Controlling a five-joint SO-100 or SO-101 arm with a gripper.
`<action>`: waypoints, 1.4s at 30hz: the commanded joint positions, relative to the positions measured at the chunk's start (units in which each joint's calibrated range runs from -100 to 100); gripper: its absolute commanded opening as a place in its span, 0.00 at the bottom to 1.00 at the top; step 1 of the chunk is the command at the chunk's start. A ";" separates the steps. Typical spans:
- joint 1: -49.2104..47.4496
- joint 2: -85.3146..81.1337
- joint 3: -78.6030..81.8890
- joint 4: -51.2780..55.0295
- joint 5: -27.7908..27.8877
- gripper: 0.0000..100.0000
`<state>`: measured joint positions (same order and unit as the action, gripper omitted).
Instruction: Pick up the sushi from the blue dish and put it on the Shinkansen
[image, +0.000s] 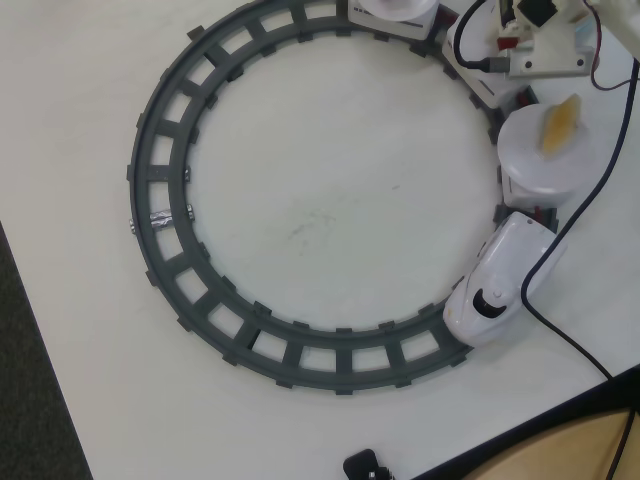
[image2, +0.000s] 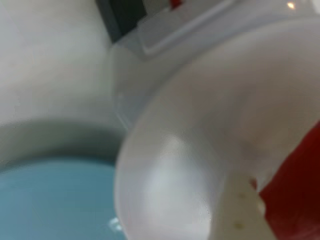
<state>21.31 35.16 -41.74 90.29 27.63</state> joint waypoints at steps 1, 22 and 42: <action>0.00 -1.13 2.06 1.67 -0.16 0.03; 3.87 -41.38 21.00 7.74 -14.89 0.35; 21.74 -112.94 122.98 -23.07 -20.66 0.35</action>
<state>41.39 -69.01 75.33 68.42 7.14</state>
